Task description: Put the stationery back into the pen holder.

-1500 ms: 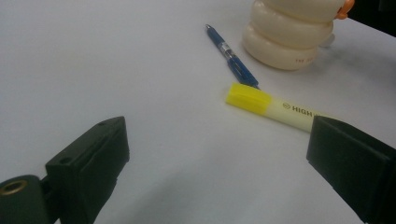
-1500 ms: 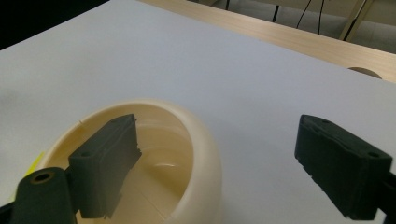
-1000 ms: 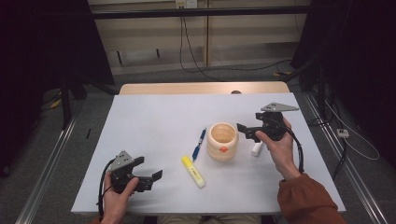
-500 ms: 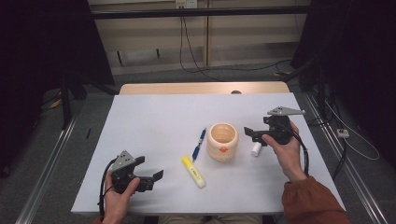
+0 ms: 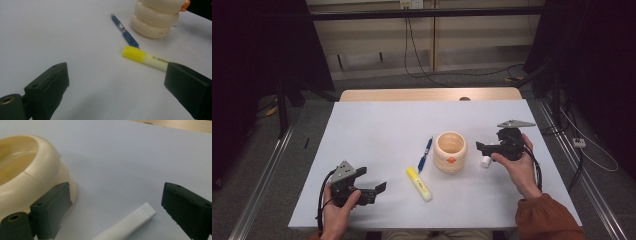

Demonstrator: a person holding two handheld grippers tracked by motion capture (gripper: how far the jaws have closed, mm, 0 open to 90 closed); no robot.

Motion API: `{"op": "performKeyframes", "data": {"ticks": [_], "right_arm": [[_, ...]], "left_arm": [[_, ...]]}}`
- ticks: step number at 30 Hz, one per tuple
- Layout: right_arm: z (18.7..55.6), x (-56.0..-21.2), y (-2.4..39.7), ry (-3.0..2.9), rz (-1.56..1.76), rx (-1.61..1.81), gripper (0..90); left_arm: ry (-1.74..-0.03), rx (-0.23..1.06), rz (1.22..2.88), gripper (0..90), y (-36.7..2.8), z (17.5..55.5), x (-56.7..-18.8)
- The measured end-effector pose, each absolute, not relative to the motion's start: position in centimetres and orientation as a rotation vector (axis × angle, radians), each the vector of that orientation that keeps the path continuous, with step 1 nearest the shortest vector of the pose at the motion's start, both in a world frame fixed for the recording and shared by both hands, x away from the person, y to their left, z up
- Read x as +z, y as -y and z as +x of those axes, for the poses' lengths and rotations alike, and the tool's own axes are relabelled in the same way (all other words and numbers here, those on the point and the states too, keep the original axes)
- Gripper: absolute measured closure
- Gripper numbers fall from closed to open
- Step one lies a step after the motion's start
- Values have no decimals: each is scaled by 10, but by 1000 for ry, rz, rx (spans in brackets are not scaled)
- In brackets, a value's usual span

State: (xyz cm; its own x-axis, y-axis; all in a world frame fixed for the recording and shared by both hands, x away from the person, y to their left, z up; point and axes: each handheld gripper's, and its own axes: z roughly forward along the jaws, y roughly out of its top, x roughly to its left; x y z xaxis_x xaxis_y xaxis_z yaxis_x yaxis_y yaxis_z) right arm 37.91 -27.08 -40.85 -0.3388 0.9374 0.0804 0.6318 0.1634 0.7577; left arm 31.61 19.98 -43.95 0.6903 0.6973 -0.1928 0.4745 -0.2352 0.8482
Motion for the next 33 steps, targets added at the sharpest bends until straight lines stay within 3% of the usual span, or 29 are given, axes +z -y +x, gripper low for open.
{"op": "performKeyframes", "data": {"ticks": [22, 33], "right_arm": [[379, -425, 255, -2011, 1840, 678, 250], [379, -431, 247, -2013, 1978, 597, 395]], "left_arm": [[-916, 260, 1902, 56, -198, 317, -441], [-917, 255, 1901, 56, -198, 317, -442]]}}
